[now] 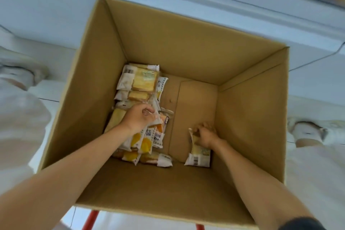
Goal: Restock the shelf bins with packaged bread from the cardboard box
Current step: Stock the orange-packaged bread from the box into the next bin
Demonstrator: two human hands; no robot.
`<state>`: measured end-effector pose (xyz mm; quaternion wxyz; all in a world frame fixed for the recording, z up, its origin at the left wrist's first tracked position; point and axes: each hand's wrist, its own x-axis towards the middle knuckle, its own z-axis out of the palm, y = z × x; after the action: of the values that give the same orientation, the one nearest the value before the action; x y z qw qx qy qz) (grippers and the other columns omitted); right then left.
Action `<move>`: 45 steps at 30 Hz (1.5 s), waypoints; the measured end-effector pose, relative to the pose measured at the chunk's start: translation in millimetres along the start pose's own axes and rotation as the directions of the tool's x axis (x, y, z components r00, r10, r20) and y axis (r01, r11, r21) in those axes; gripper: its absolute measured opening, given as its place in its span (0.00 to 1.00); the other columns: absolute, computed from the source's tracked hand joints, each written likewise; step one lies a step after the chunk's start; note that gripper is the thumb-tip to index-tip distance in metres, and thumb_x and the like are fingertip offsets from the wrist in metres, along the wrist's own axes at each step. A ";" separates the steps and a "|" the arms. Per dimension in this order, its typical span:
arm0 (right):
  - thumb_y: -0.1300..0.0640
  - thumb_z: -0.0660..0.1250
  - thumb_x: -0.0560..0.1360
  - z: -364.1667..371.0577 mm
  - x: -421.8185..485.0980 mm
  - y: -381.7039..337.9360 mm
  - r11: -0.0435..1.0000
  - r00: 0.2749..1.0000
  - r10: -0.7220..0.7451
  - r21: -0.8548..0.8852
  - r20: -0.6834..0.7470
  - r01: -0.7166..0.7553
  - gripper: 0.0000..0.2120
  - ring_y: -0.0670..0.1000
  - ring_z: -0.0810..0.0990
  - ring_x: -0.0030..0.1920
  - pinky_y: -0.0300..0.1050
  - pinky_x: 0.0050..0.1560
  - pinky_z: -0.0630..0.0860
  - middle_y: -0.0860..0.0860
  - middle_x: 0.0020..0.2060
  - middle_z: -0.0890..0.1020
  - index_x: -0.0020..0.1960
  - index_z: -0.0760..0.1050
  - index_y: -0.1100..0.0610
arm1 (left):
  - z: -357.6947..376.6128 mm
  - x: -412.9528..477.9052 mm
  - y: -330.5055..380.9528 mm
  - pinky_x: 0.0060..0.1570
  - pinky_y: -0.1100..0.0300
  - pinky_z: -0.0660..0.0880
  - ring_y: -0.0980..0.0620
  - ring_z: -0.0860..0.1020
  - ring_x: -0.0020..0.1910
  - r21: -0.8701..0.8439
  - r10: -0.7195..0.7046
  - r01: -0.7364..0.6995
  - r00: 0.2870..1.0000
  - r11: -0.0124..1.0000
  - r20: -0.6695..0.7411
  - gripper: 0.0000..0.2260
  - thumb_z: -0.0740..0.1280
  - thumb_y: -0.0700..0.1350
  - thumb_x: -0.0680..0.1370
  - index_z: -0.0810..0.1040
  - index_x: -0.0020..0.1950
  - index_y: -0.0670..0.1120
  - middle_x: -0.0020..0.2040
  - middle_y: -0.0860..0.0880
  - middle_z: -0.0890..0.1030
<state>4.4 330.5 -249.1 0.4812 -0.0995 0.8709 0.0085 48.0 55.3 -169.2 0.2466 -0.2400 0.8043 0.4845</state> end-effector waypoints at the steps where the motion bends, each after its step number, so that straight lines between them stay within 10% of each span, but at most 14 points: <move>1: 0.51 0.70 0.73 -0.1 1.2 0.7 0.999 1.000 -0.005 0.042 0.000 0.005 0.17 0.58 0.70 0.66 0.48 0.63 0.67 0.54 0.63 0.73 0.59 0.70 0.50 | -0.5 0.0 1.2 0.46 0.67 0.71 0.50 0.78 0.54 -0.015 -0.005 0.005 1.000 1.000 0.003 0.08 0.72 0.42 0.77 0.81 0.54 0.42 0.52 0.48 0.80; 8: 0.51 0.73 0.74 -57.4 -19.9 -28.3 0.891 1.000 -0.027 0.453 0.012 0.019 0.14 0.54 0.82 0.47 0.53 0.49 0.80 0.55 0.48 0.83 0.52 0.78 0.60 | -9.8 -8.1 12.2 0.56 0.53 0.78 0.48 0.80 0.54 -0.090 -0.072 0.072 0.997 0.993 0.013 0.09 0.72 0.44 0.76 0.81 0.54 0.43 0.54 0.46 0.82; 14: 0.52 0.68 0.78 -121.2 -85.2 -97.4 0.372 0.947 -0.263 0.886 -0.185 0.277 0.10 0.51 0.84 0.49 0.45 0.49 0.82 0.55 0.49 0.83 0.51 0.77 0.60 | -8.3 -35.5 53.8 0.61 0.54 0.75 0.55 0.76 0.59 -0.224 -0.054 0.130 0.947 0.966 0.316 0.24 0.72 0.60 0.73 0.75 0.66 0.53 0.58 0.55 0.79; 18: 0.49 0.61 0.81 -132.4 -103.3 -96.6 0.159 0.920 -0.331 0.949 -0.207 0.271 0.18 0.53 0.81 0.60 0.47 0.61 0.77 0.52 0.57 0.83 0.66 0.74 0.57 | -18.3 -35.5 53.8 0.54 0.54 0.78 0.47 0.82 0.55 -0.471 -0.121 0.180 0.981 0.864 0.152 0.13 0.71 0.41 0.77 0.77 0.60 0.44 0.57 0.44 0.83; 22: 0.47 0.68 0.77 -127.3 -92.9 -73.6 0.373 0.936 -0.019 0.866 -0.352 0.333 0.23 0.49 0.74 0.66 0.44 0.62 0.71 0.48 0.63 0.76 0.70 0.70 0.51 | -37.9 -39.5 45.2 0.63 0.43 0.75 0.41 0.80 0.60 -0.661 -0.076 0.366 0.902 0.655 0.424 0.15 0.64 0.36 0.78 0.72 0.65 0.42 0.63 0.39 0.79; 31: 0.61 0.72 0.74 -96.4 -89.8 -72.6 0.187 0.949 -0.228 0.947 -0.218 0.262 0.21 0.52 0.81 0.58 0.50 0.61 0.78 0.55 0.59 0.80 0.66 0.72 0.57 | -41.8 -38.0 40.9 0.60 0.50 0.78 0.47 0.81 0.58 -0.583 -0.175 0.304 0.947 0.753 0.268 0.18 0.70 0.51 0.76 0.76 0.64 0.47 0.56 0.45 0.84; 37: 0.53 0.73 0.74 -23.0 -68.7 -82.7 0.819 0.914 -0.345 0.544 0.215 0.181 0.26 0.51 0.71 0.68 0.46 0.67 0.66 0.48 0.67 0.74 0.70 0.70 0.52 | -51.6 -28.8 13.9 0.61 0.47 0.75 0.45 0.82 0.53 -0.577 -0.237 0.235 0.969 0.782 0.074 0.12 0.68 0.50 0.78 0.78 0.57 0.46 0.54 0.44 0.84; 41: 0.58 0.72 0.75 26.8 -48.6 -89.4 0.902 0.869 -0.339 0.386 0.360 0.193 0.27 0.52 0.69 0.70 0.44 0.68 0.64 0.51 0.70 0.72 0.72 0.69 0.55 | -42.6 -24.1 6.8 0.61 0.50 0.72 0.52 0.80 0.51 -0.569 -0.233 0.202 0.972 0.797 0.019 0.16 0.68 0.52 0.78 0.76 0.63 0.47 0.55 0.47 0.83; 45: 0.62 0.64 0.79 16.9 -41.3 -86.4 0.894 0.921 -0.333 0.379 0.205 0.239 0.10 0.49 0.78 0.51 0.40 0.48 0.73 0.52 0.50 0.81 0.58 0.80 0.58 | -38.3 -20.4 3.3 0.52 0.55 0.71 0.55 0.79 0.49 -0.535 -0.260 0.214 0.966 0.817 -0.011 0.21 0.69 0.52 0.77 0.73 0.67 0.46 0.57 0.47 0.82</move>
<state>55.5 254.5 -216.5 0.5987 -0.1392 0.7622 -0.2031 55.2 25.3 -138.5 0.1953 -0.4167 0.6129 0.6423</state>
